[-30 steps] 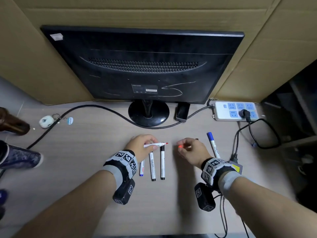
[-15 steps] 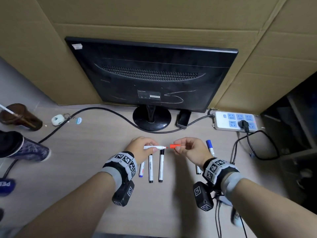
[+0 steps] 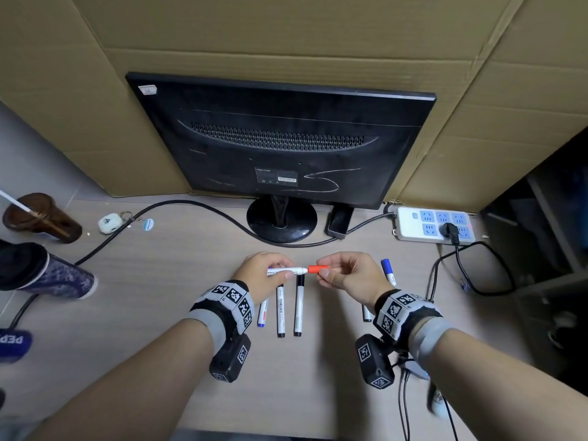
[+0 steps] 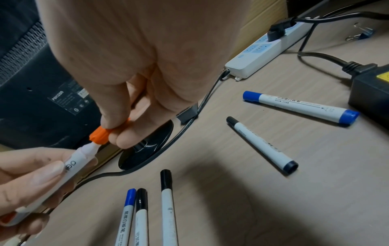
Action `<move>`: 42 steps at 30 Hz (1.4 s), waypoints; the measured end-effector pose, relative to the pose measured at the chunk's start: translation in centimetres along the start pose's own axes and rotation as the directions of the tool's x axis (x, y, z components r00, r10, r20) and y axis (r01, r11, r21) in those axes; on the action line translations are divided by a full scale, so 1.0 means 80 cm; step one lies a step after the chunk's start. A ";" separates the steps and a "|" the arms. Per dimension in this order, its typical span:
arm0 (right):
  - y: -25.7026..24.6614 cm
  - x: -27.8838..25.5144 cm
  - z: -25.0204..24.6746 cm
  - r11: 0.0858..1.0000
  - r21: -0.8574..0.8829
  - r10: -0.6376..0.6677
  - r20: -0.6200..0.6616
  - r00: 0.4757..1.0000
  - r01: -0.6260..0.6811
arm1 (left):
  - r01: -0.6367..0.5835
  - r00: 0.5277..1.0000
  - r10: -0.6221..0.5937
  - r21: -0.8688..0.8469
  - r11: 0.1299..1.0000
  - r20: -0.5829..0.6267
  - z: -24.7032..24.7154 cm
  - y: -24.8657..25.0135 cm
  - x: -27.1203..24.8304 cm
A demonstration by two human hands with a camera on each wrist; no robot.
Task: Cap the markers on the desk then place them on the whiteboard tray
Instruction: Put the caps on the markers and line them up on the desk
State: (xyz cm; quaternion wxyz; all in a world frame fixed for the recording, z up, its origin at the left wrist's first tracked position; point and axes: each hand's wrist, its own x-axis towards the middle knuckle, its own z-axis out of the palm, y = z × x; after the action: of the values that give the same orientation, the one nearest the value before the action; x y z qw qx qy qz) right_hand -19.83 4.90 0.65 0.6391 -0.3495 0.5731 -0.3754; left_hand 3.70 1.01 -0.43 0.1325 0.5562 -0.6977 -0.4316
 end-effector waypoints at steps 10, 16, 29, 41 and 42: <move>-0.011 -0.011 0.010 1.000 0.026 0.013 0.053 0.998 -0.014 | 0.016 0.995 -0.013 -0.028 0.999 0.100 -0.008 0.006 -0.007; -0.016 -0.011 0.014 1.000 -0.027 0.005 0.048 0.999 -0.004 | 0.002 0.997 0.001 -0.039 0.999 0.072 -0.011 0.013 -0.012; -0.030 0.012 0.042 0.994 -0.096 -0.043 0.052 0.998 0.048 | 0.056 0.987 -0.055 -0.008 0.998 0.148 -0.024 0.014 -0.017; 0.038 0.015 -0.012 0.950 -0.208 0.163 -0.305 0.938 -0.233 | 0.486 0.874 -0.475 0.187 0.854 -0.100 0.033 -0.044 -0.012; 0.042 0.013 -0.014 0.946 -0.212 0.174 -0.311 0.934 -0.247 | 0.499 0.866 -0.492 0.204 0.842 -0.090 0.040 -0.045 -0.010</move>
State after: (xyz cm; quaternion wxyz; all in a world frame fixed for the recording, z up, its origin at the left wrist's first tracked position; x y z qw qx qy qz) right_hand -20.63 5.53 -2.91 0.5370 -0.3043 0.7366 -0.2765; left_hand 4.20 3.15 -4.77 -0.0342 0.7360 -0.5714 -0.3614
